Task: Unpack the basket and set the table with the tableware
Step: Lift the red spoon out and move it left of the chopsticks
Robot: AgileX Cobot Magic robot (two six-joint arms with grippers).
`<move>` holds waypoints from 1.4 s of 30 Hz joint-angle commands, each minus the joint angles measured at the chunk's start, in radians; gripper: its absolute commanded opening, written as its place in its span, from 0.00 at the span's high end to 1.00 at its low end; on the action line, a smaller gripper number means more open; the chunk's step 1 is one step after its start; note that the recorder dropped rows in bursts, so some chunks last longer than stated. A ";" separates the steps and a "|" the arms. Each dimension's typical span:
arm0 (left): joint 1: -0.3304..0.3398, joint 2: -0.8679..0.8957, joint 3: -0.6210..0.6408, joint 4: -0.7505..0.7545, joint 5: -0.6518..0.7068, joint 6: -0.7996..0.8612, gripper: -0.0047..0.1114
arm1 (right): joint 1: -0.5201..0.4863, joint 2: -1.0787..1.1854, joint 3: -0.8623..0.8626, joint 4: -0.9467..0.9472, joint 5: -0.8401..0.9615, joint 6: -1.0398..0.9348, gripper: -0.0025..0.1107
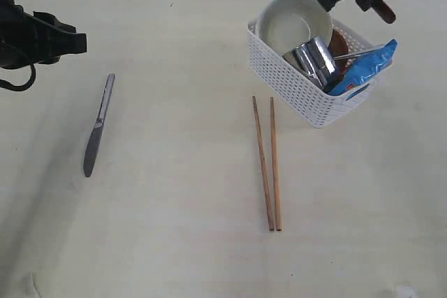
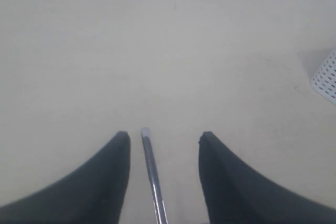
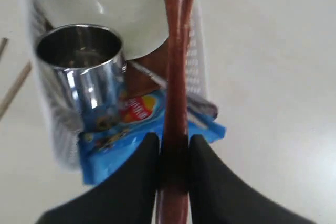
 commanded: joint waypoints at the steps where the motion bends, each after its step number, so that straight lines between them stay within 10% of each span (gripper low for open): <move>1: 0.005 -0.008 0.006 0.004 -0.003 0.003 0.61 | -0.006 -0.074 -0.001 0.199 0.084 0.035 0.96; 11: 0.005 -0.008 0.006 0.004 -0.003 0.003 0.61 | 0.252 -0.204 0.168 0.293 0.055 0.354 0.98; 21: 0.005 -0.008 0.006 0.004 -0.003 0.003 0.61 | 0.549 -0.177 0.516 0.223 -0.472 0.945 0.98; 42: 0.005 -0.008 0.006 0.004 -0.003 0.003 0.61 | 0.550 0.049 0.576 0.007 -0.584 1.359 0.98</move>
